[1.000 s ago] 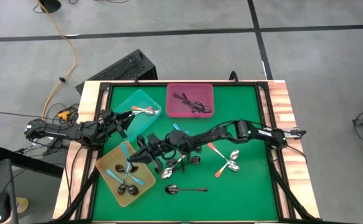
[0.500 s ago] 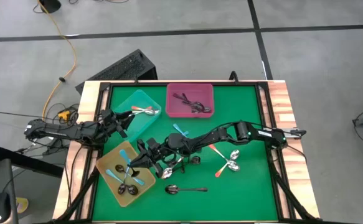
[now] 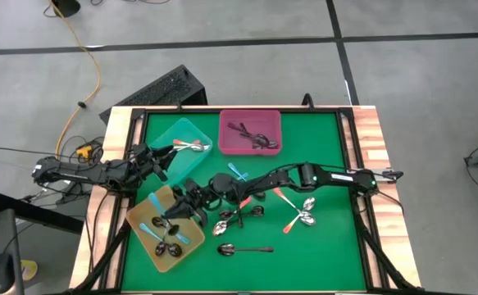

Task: Sort silverware by color (type)
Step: Put the blue spoon into the orange bin

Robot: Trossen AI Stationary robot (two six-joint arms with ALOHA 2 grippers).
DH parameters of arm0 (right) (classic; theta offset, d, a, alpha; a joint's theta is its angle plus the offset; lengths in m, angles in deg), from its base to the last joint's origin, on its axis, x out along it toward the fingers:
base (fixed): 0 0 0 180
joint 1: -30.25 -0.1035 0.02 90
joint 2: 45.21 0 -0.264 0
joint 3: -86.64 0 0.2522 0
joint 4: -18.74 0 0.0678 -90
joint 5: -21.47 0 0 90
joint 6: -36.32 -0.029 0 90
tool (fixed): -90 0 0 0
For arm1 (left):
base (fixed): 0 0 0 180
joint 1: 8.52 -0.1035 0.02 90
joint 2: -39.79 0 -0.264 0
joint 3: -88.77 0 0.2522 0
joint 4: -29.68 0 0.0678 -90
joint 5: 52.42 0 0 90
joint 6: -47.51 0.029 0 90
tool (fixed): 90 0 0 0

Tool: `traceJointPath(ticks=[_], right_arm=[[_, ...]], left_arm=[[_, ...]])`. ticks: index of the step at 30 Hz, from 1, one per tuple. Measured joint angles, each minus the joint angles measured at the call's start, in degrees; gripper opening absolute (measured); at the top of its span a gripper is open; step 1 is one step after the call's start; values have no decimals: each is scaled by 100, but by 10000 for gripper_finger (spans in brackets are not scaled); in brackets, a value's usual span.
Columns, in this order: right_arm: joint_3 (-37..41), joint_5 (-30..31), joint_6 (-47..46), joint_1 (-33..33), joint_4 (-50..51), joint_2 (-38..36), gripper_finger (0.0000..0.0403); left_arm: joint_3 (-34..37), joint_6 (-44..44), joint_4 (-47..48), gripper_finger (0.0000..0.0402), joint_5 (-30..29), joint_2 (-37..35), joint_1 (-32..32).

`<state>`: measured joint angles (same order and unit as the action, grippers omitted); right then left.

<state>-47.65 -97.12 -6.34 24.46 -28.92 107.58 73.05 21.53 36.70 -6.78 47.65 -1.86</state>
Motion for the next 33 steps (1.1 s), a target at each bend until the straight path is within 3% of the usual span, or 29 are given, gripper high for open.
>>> traceJointPath(ticks=[4, 33], right_arm=[[-282, -167, -197, -4, 283, 186, 8], [-299, -408, -508, 148, 443, 219, 8]], left_arm=[[0, 0, -5, 158, 2, 0, 0], [0, -7, -22, 158, 0, 0, 0]])
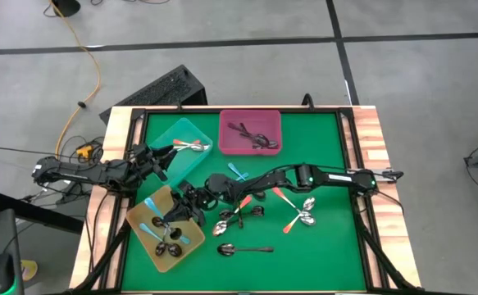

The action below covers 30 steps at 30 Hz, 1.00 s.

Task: Sort silverware by color (type)
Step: Put the blue spoon into the orange bin

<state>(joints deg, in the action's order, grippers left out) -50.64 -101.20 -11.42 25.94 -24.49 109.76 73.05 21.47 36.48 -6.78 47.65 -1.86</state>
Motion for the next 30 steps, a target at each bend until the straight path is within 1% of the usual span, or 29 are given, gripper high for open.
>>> traceJointPath(ticks=[2, 4, 9, 10, 11, 12, 14, 17, 23, 26, 30], right_arm=[[-158, -328, 138, 57, 135, -11, 8], [-401, -501, 403, 78, 638, -54, 8], [-1112, -1043, 1823, -1, 2613, -63, 8], [-1155, -1083, 2198, -21, 2941, -63, 8], [-1140, -1095, 2567, -32, 3067, -66, 8], [-1121, -1169, 2813, -46, 3107, -66, 8], [-1121, -1496, 2974, -58, 3131, -39, 8], [-1124, -1523, 3382, -52, 3308, -15, 8], [-1113, -1528, 3630, 24, 3320, 7, 8], [-1113, -1592, 4065, 53, 3319, 7, 8], [-1113, -1848, 4741, 93, 3333, 7, 5]], left_arm=[[0, 21, 12, 158, 0, 0, 0], [0, 61, 15, 158, 0, 0, 0], [0, 81, 19, 158, -1, 0, 0], [0, 82, 17, 158, 0, 0, 0], [0, 86, 20, 158, 0, 0, 0], [0, 90, 20, 158, 1, 0, 0], [0, 90, 24, 158, -2, 0, 0], [0, 94, 37, 158, 0, -1, 0], [0, 92, 44, 158, -2, 0, 0], [0, 136, 44, 158, -2, 0, 0], [0, 137, 55, 158, 0, 0, 0]])
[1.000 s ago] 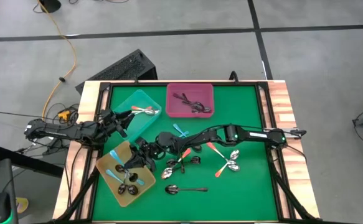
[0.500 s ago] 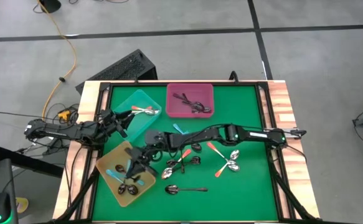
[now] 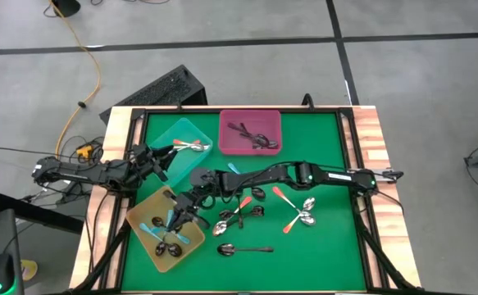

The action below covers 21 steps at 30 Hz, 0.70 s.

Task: Sort silverware by color (type)
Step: Put the blue spoon into the orange bin

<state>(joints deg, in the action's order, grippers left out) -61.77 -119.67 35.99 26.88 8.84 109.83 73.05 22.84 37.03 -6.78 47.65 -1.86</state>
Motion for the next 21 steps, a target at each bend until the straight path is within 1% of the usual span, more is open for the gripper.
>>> traceJointPath(ticks=[3, 7, 12, 16, 21], right_arm=[[-15, -151, 439, 21, 86, 0, 4], [-26, -321, 1031, 109, 580, -31, 3], [-28, -323, 1492, 146, 877, -37, 2], [-31, -253, 2172, 54, 1164, -39, 2], [-31, -130, 2514, -46, 1333, -113, 2]], left_arm=[[0, 3, 50, 158, -2, 0, 0], [0, 126, 156, 158, -2, 0, 0], [0, 199, 190, 158, -2, 0, 0], [0, 260, 185, 158, -15, 0, 0], [0, 622, -99, 158, -435, 0, 0]])
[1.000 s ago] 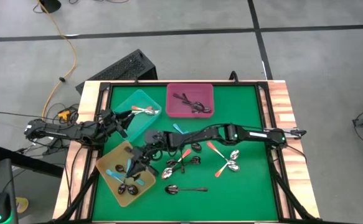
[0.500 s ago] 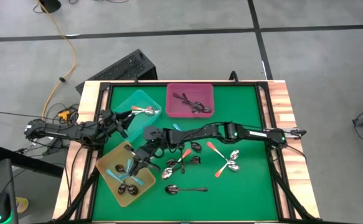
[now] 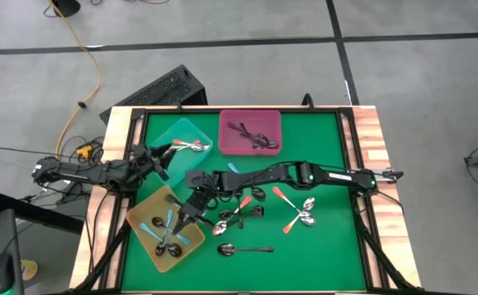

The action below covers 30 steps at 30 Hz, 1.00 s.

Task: Sort silverware by color (type)
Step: Put the blue spoon into the orange bin

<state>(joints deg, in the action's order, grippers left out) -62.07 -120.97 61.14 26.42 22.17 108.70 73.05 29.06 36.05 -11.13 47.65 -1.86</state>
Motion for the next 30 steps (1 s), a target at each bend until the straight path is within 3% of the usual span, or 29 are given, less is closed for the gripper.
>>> traceJointPath(ticks=[5, 11, 20, 25, 30], right_arm=[[-7, 184, 121, 66, 165, -4, 1], [-9, 447, 655, 99, 351, -3, 1], [-5, 969, 1837, 11, 497, -25, 1], [-6, 1992, 2829, -4, 699, -172, 1], [-9, 2191, 3542, -19, 1328, -283, 1]], left_arm=[[-326, 1022, -400, 158, 136, -2, -2], [-1214, 1575, 295, 158, 468, 0, -2], [-2164, 1534, 1535, 158, 469, -2, -2], [-2208, 1529, 1589, 158, 454, -2, -2], [-2205, 1430, 1797, 158, 446, 0, -2]])
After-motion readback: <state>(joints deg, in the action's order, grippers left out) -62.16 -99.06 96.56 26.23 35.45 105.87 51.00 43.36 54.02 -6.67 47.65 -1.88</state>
